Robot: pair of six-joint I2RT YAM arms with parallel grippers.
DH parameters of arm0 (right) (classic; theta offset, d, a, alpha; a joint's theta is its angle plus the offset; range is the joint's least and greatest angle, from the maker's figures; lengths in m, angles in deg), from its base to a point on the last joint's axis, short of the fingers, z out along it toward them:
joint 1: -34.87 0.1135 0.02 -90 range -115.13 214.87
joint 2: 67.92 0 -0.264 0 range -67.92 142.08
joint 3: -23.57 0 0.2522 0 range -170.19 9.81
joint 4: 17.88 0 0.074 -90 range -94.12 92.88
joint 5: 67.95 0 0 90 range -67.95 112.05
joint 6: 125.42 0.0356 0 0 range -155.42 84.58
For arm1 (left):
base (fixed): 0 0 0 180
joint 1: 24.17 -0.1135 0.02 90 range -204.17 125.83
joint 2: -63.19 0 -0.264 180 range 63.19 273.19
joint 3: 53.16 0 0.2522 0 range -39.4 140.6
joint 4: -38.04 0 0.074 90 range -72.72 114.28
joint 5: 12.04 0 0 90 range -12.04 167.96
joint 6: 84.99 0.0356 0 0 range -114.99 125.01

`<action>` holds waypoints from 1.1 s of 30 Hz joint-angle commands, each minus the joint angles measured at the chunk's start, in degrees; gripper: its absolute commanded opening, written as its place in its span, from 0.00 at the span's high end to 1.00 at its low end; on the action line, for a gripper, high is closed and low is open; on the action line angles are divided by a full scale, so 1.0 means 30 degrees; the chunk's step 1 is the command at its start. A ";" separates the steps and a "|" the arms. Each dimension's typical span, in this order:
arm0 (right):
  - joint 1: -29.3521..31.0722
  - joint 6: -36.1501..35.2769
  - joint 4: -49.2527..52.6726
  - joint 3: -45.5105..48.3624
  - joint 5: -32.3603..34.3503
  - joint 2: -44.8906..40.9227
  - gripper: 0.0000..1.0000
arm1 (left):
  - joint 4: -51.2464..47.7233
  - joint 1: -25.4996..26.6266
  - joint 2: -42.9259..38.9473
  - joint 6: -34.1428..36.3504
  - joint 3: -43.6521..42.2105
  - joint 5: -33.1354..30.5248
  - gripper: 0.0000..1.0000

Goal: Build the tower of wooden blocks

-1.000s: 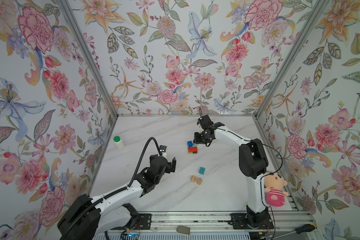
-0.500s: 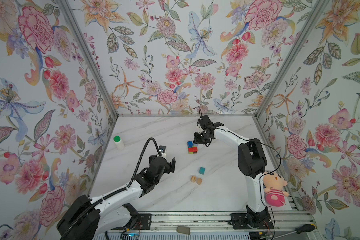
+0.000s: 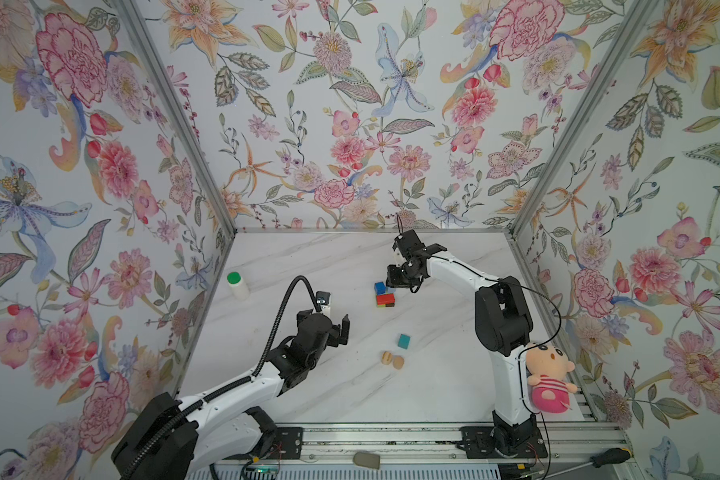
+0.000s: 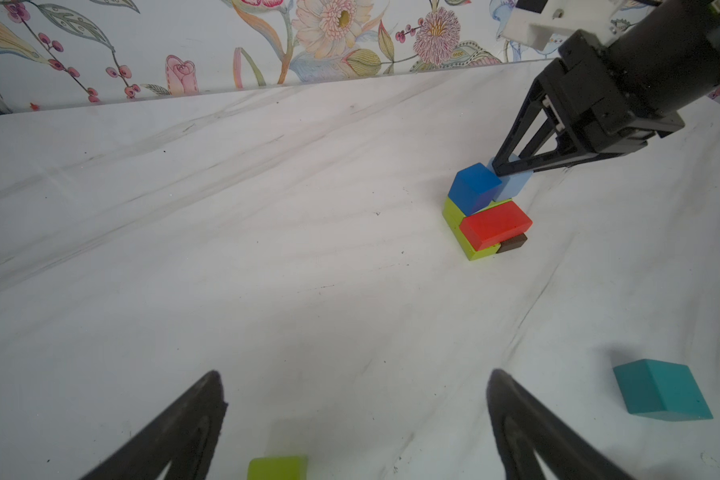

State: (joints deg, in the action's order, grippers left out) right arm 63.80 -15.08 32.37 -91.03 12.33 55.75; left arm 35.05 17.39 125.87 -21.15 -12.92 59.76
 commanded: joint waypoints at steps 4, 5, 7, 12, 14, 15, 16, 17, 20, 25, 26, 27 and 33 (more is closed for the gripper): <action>0.0123 -0.0106 0.0417 -0.0467 -0.0244 0.0411 0.60 | -0.0009 -0.0260 -0.0293 -0.0085 -0.0366 0.0064 0.01; 0.0114 -0.0116 0.0406 -0.0483 -0.0237 0.0405 0.60 | -0.0007 -0.0247 -0.0321 -0.0094 -0.0347 0.0061 0.01; 0.0122 -0.0071 0.0419 -0.0467 -0.0263 0.0411 0.60 | -0.0014 -0.0284 -0.0332 -0.0093 -0.0373 0.0047 0.01; 0.0092 -0.0047 0.0407 -0.0517 -0.0183 0.0302 0.59 | -0.0045 -0.0289 -0.0305 -0.0130 -0.0303 0.0114 0.01; 0.0087 -0.0051 0.0420 -0.0505 -0.0169 0.0251 0.59 | -0.0082 -0.0275 -0.0324 -0.0113 -0.0328 0.0110 0.01; 0.0084 -0.0069 0.0413 -0.0495 -0.0182 0.0228 0.59 | -0.0114 -0.0304 -0.0322 -0.0110 -0.0318 0.0109 0.01; 0.0068 -0.0055 0.0434 -0.0506 -0.0189 0.0222 0.59 | -0.0143 -0.0313 -0.0316 -0.0123 -0.0291 0.0118 0.01; 0.0062 -0.0070 0.0425 -0.0462 -0.0172 0.0215 0.59 | -0.0132 -0.0317 -0.0301 -0.0157 -0.0273 0.0073 0.01; 0.0069 -0.0051 0.0414 -0.0464 -0.0202 0.0171 0.59 | -0.0191 -0.0316 -0.0372 -0.0239 -0.0245 0.0074 0.01; 0.0038 0.0014 0.0421 -0.0452 -0.0439 0.0163 0.59 | -0.0301 -0.0321 -0.0452 -0.0249 -0.0201 0.0045 0.01; 0.0027 0.0002 0.0413 -0.0434 -0.0467 0.0156 0.59 | -0.0322 -0.0323 -0.0472 -0.0243 -0.0190 0.0050 0.01; 0.0030 0.0017 0.0421 -0.0460 -0.0521 0.0171 0.59 | -0.0336 -0.0319 -0.0439 -0.0275 -0.0177 0.0029 0.01; 0.0040 0.0036 0.0407 -0.0508 -0.0572 0.0162 0.59 | -0.0382 -0.0318 -0.0385 -0.0365 -0.0181 -0.0029 0.01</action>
State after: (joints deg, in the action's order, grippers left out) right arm 63.78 -15.06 32.37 -91.03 11.24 55.75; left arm 34.56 17.24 125.41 -21.39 -12.92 59.76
